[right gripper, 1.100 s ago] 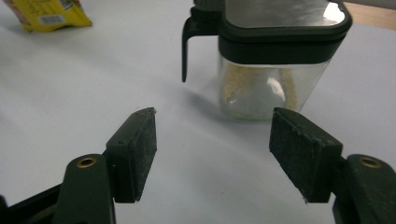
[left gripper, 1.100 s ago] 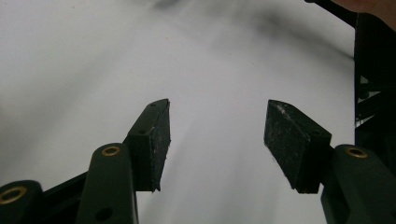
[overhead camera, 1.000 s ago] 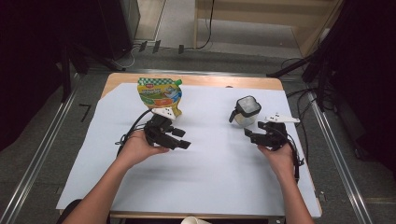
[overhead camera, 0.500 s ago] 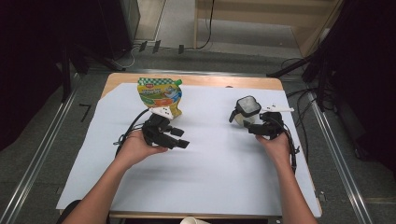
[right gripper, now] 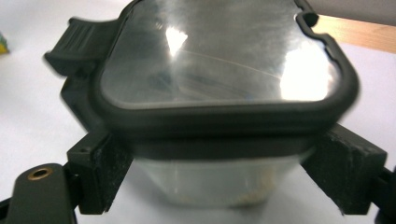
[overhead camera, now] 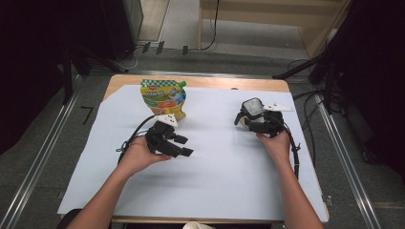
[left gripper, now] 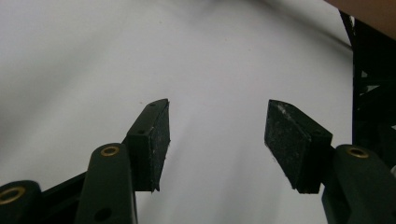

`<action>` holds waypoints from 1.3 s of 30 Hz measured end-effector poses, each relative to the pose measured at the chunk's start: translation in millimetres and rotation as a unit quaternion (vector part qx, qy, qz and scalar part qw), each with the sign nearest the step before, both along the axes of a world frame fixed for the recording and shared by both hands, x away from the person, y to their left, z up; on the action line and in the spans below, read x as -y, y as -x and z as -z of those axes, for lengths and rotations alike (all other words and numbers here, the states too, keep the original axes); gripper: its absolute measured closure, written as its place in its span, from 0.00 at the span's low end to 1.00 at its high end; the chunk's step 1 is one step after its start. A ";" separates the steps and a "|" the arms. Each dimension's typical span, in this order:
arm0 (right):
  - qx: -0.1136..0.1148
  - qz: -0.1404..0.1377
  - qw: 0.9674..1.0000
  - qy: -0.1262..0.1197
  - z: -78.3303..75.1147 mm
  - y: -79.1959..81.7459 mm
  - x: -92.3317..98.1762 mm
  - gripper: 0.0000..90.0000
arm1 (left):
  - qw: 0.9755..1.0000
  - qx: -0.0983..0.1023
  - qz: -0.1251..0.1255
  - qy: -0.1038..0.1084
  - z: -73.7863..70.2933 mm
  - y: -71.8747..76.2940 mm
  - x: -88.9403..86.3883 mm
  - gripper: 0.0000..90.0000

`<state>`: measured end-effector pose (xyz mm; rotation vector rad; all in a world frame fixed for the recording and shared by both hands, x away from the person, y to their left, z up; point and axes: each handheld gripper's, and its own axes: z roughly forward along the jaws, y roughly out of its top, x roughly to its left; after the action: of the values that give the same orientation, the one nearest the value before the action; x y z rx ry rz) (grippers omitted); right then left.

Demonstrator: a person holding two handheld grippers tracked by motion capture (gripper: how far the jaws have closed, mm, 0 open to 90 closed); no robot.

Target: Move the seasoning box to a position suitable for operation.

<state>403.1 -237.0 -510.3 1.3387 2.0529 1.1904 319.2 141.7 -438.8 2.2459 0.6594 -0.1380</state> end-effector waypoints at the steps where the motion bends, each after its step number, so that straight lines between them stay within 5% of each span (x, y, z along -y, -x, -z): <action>1: 0.004 0.002 1.000 -0.003 1.6 -2.5 -1.6 0.16 | 1.000 0.000 -0.003 0.001 0.8 1.3 -1.7 0.46; 11: 0.024 0.017 0.999 -0.016 7.6 -9.8 -8.5 0.16 | 1.000 -0.006 -0.010 0.012 2.0 4.3 -10.5 0.46; 21: 0.040 0.026 0.999 0.005 6.0 -7.4 -13.5 0.17 | 1.000 -0.007 -0.011 0.010 2.8 3.5 -10.8 0.46; 28: 0.041 0.030 0.999 -0.004 4.0 -6.3 -11.3 0.18 | 1.000 -0.007 -0.013 0.012 3.7 2.1 -11.1 0.46; 39: 0.052 0.002 0.999 -0.014 -12.3 8.3 -18.5 0.18 | 1.000 -0.006 -0.012 0.011 3.7 -0.7 -9.5 0.46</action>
<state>394.8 -218.5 -498.0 1.2639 1.9675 1.2641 319.9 151.2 -442.5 2.2164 0.6868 -0.1460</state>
